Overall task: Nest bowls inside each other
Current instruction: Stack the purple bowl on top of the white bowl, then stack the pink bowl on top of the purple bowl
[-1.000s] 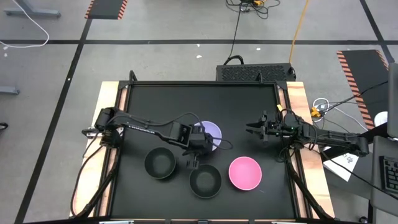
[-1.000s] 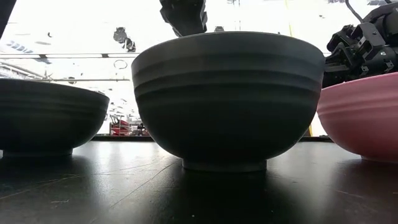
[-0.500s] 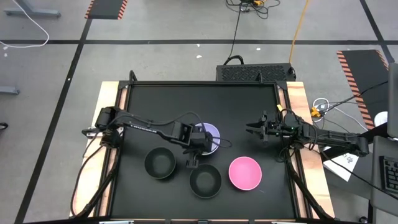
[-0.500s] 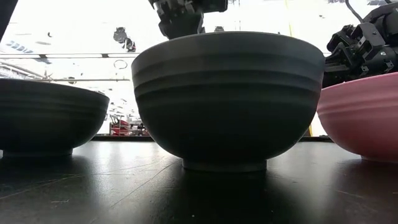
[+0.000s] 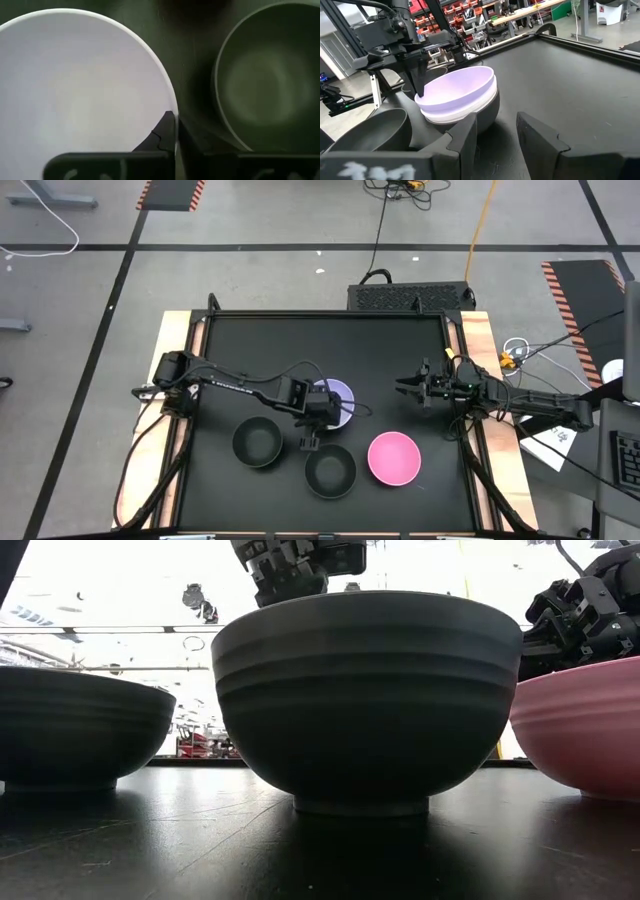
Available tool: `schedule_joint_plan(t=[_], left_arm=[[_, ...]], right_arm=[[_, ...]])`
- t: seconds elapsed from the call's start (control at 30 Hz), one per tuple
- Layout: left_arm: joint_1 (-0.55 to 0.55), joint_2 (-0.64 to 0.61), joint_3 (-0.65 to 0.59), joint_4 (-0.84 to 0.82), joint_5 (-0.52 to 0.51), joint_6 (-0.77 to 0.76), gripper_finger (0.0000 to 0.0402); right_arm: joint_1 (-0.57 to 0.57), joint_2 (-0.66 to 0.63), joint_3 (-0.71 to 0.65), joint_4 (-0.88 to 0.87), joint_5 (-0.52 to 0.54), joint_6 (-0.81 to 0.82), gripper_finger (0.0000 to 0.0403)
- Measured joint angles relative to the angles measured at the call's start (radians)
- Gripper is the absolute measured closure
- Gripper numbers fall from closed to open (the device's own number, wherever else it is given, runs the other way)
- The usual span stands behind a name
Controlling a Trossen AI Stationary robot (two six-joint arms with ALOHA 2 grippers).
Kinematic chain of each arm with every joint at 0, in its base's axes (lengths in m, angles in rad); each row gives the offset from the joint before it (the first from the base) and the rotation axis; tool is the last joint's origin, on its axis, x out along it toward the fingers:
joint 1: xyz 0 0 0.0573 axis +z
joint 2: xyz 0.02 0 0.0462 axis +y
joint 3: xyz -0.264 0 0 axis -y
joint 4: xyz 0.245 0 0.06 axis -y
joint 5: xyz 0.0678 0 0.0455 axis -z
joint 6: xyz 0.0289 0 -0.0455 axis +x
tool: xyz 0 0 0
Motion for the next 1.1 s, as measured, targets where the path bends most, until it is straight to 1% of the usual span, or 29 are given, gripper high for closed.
schedule_joint_plan(t=[0.33,0.53,0.6,0.7,0.77,0.87,0.93,1.0,1.1], left_arm=[[-0.018,0.0,0.035,-0.002,-0.002,0.049,0.0287],[-0.034,-0.012,0.09,-0.026,-0.008,0.064,0.0227],[-0.037,-0.045,0.106,-0.028,-0.034,0.094,0.021],[-0.037,-0.13,0.107,-0.027,-0.093,0.114,0.0194],[-0.034,-0.196,0.09,0.0,-0.1,0.112,0.0188],[-0.037,-0.309,0.012,0.071,-0.096,0.118,0.0187],[-0.044,-0.393,-0.075,0.152,-0.09,0.128,0.0186],[-0.046,-0.484,-0.203,0.288,-0.087,0.126,0.0186],[-0.036,-0.61,-0.465,0.563,-0.087,0.107,0.0186]], right_arm=[[0.0,0.0,0.0,0.0,0.0,0.0,0.0273],[0.0,0.0,0.0,0.0,0.0,-0.001,0.0273],[0.0,0.001,0.0,0.0,0.0,-0.001,0.0273],[0.0,0.002,0.0,0.0,0.0,0.001,0.0273],[0.0,0.003,0.0,0.0,0.0,0.001,0.0273],[0.0,0.004,0.0,0.0,0.0,0.001,0.0273],[0.0,0.004,0.0,0.0,0.0,-0.003,0.0273],[0.0,0.004,0.0,0.0,0.0,-0.007,0.0273],[0.0,0.004,0.0,0.004,0.0,-0.015,0.0273]])
